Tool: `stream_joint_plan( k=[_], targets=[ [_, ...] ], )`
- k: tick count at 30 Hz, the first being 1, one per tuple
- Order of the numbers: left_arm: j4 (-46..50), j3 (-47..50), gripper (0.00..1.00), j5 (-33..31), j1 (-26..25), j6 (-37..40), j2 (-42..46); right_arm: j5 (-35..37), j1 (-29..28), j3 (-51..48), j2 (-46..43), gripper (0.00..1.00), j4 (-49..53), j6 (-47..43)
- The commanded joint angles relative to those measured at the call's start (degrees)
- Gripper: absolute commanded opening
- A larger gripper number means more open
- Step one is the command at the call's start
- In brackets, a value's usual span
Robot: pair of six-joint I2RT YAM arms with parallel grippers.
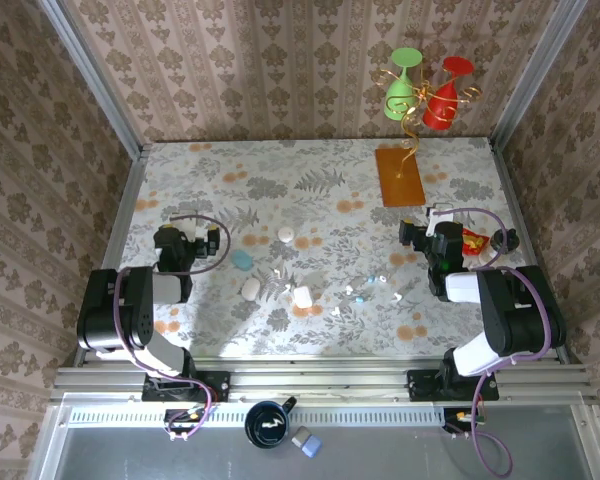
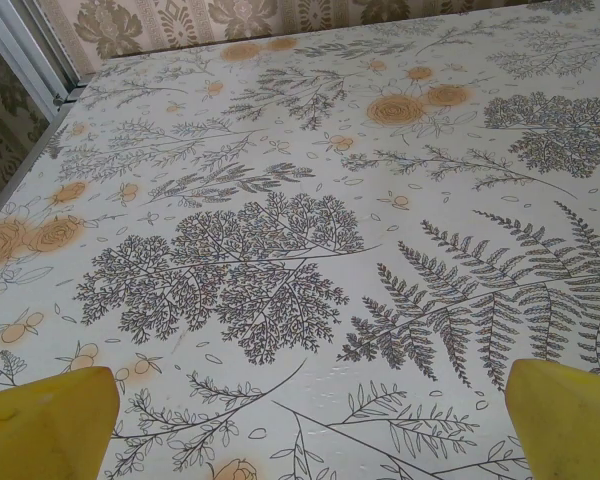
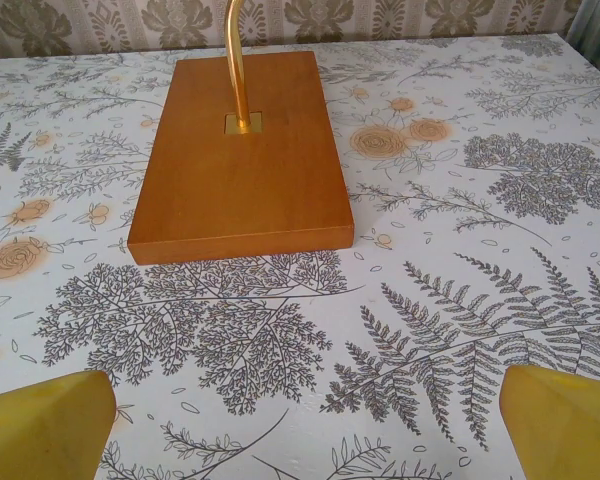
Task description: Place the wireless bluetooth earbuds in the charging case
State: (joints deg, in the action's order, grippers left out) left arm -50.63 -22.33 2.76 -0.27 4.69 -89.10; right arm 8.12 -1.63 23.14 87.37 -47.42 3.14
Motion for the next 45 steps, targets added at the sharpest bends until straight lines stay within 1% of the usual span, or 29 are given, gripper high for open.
stream_joint_plan(
  k=[1, 21, 26, 33, 36, 38, 42, 45],
  targets=[
    [-1.64, -0.26, 1.0, 0.14, 0.25, -0.82, -0.06, -0.3, 0.22, -0.02, 0.3, 1.0, -1.8, -0.32],
    [-1.53, -0.33, 1.0, 0.24, 0.27, -0.86, -0.1, -0.3, 0.22, 0.07, 0.25, 1.0, -1.71, -0.36],
    [-1.39, -0.39, 1.0, -2.17, -0.08, -1.11, 0.14, -0.91, 0.18, 0.13, -0.07, 1.0, -1.21, -0.5],
    [7.44, -2.06, 1.0, -11.13, -4.33, 1.01, 7.61, -1.53, 0.05, 2.64, -7.15, 1.0, 9.17, -0.83],
    [12.27, -3.08, 1.0, -13.93, -6.03, 1.77, 11.59, -1.79, -0.04, 2.44, -12.03, 1.0, 12.6, -0.65],
    [16.62, -4.47, 1.0, -16.96, -7.4, 1.89, 14.0, -1.81, -0.6, 2.35, -15.09, 1.0, 14.96, -0.75],
    [26.92, -7.83, 1.0, -21.47, -11.33, -1.55, 19.08, -1.65, -3.27, 2.7, -22.33, 1.0, 21.43, -0.8],
    [34.69, -10.79, 1.0, -21.84, -13.91, -6.89, 21.97, -0.82, -6.52, 2.87, -27.1, 1.0, 25.5, 0.0]
  ],
)
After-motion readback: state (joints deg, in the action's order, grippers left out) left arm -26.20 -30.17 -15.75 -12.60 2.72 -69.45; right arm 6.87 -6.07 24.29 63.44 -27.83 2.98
